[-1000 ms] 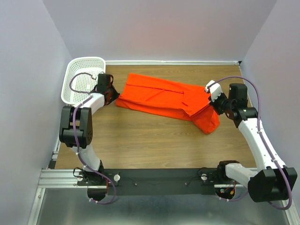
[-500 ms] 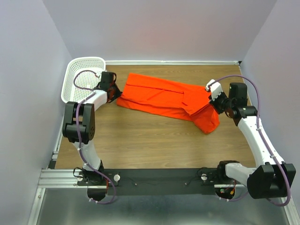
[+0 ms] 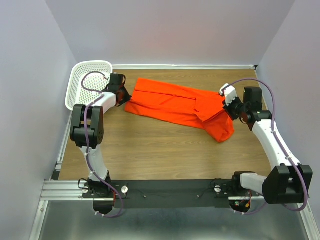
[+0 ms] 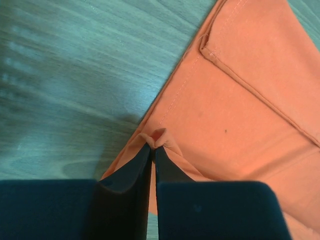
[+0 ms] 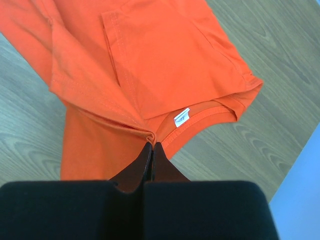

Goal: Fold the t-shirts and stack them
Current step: Fold the tshirt

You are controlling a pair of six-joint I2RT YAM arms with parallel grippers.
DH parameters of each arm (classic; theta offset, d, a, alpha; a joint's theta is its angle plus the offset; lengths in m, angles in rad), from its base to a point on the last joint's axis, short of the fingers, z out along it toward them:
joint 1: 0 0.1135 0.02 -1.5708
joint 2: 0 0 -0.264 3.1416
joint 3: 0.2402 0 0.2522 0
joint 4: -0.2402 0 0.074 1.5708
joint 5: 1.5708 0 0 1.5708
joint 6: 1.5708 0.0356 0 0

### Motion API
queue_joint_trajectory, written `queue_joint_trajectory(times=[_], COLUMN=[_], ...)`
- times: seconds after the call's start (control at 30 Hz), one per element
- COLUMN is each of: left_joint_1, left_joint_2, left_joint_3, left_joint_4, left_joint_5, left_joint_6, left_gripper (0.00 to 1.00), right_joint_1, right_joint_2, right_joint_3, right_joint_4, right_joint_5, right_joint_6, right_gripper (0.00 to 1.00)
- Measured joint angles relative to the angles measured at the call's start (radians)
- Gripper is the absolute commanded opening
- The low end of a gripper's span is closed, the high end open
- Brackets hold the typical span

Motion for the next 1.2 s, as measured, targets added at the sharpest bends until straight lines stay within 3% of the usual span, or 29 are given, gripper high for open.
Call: queue_joint_trajectory(times=[0.13,0.17,0.27,0.3,0.37,0.6,0.8,1.2], left_joint_1=[0.0,0.0,0.0,0.0,0.0,0.0,0.0,0.0], left_joint_2=[0.002,0.002,0.002,0.002,0.0,-0.08,-0.254,-0.612], left_joint_3=[0.008,0.012,0.015,0.015,0.015,0.012,-0.039,-0.334], left_joint_4=[-0.006,-0.008,-0.01,-0.01,-0.01,-0.009,0.024,0.072], left_joint_5=[0.014,0.019,0.027,0.029,0.032,0.05,0.095,0.207], left_joint_6=[0.018,0.023,0.034,0.038,0.042,0.063,0.103,0.218], left_gripper=[0.25,0.32,0.41,0.51,0.55,0.57,0.57,0.59], right_joint_1=[-0.005,-0.01,-0.026,-0.027,-0.029,-0.031,-0.032,-0.032], right_joint_2=[0.016,0.019,0.028,0.03,0.037,0.075,0.133,0.269], right_joint_3=[0.0,0.0,0.0,0.0,0.0,0.022,0.065,0.193], right_joint_4=[0.008,0.01,0.01,0.01,0.011,0.014,0.016,0.024], right_joint_5=[-0.003,-0.003,-0.004,-0.004,-0.006,-0.025,-0.039,-0.063], right_joint_6=[0.0,0.0,0.0,0.0,0.0,0.0,0.003,0.003], right_gripper=[0.01,0.0,0.01,0.01,0.0,0.01,0.01,0.01])
